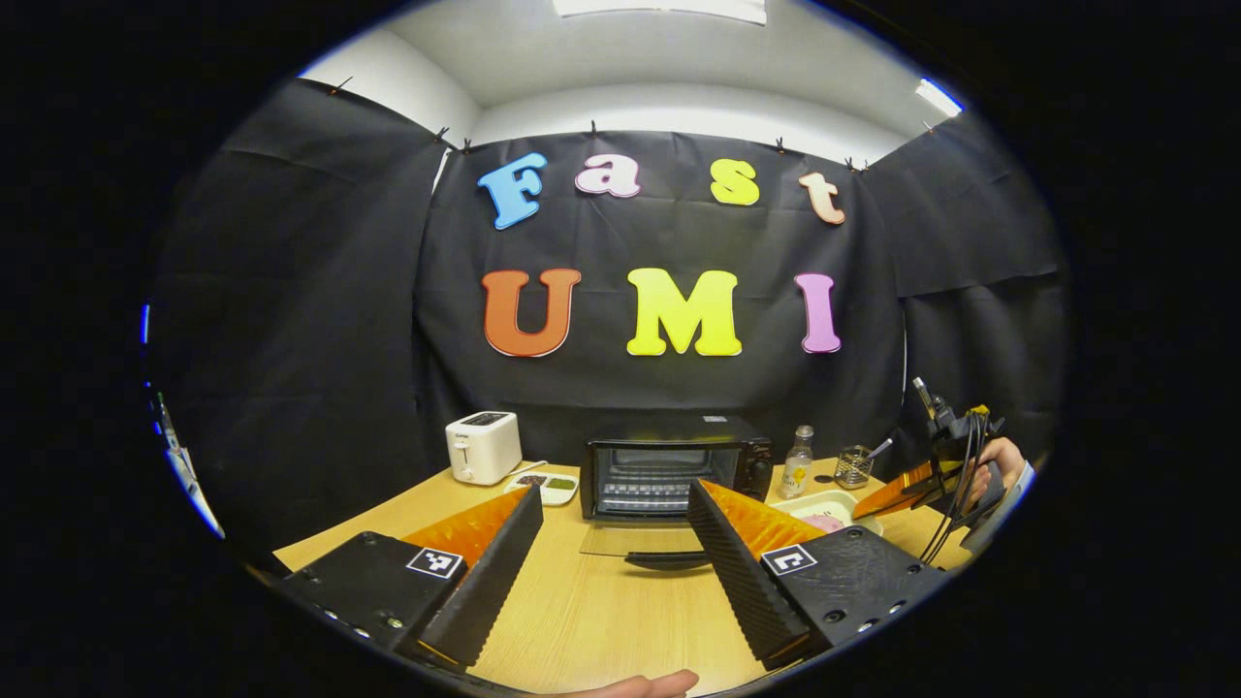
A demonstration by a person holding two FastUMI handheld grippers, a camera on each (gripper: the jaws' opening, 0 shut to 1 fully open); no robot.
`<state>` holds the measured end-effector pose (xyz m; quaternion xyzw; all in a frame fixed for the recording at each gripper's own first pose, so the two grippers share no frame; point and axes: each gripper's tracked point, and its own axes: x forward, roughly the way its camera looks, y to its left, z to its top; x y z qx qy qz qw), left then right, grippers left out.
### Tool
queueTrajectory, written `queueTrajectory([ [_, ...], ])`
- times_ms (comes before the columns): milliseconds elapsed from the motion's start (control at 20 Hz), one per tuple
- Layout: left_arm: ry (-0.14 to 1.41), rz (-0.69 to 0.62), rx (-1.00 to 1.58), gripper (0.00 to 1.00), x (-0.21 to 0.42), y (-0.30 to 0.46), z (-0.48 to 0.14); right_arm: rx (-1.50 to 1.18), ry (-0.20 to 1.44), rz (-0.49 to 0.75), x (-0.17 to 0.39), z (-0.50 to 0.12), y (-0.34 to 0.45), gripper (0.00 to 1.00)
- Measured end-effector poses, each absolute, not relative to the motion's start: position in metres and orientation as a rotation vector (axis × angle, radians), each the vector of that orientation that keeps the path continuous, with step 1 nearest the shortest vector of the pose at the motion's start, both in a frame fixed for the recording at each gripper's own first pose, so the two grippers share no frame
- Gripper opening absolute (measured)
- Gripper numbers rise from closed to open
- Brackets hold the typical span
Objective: Open the electric oven with the left hand, put the food in, and close the electric oven.
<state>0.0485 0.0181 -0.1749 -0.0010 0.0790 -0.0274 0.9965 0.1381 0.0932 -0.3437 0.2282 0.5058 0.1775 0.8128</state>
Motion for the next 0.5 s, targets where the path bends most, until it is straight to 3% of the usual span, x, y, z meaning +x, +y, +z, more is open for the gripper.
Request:
queueTrajectory([
  [200,0.175,-0.03,-0.004,0.96,0.049,0.039,-0.184,0.491,1.097,0.411,0.146,-0.346,0.155,0.04],
  [500,0.172,-0.031,0.028,0.96,0.053,0.053,-0.188,0.532,1.084,0.325,0.193,-0.373,0.221,0.04],
])
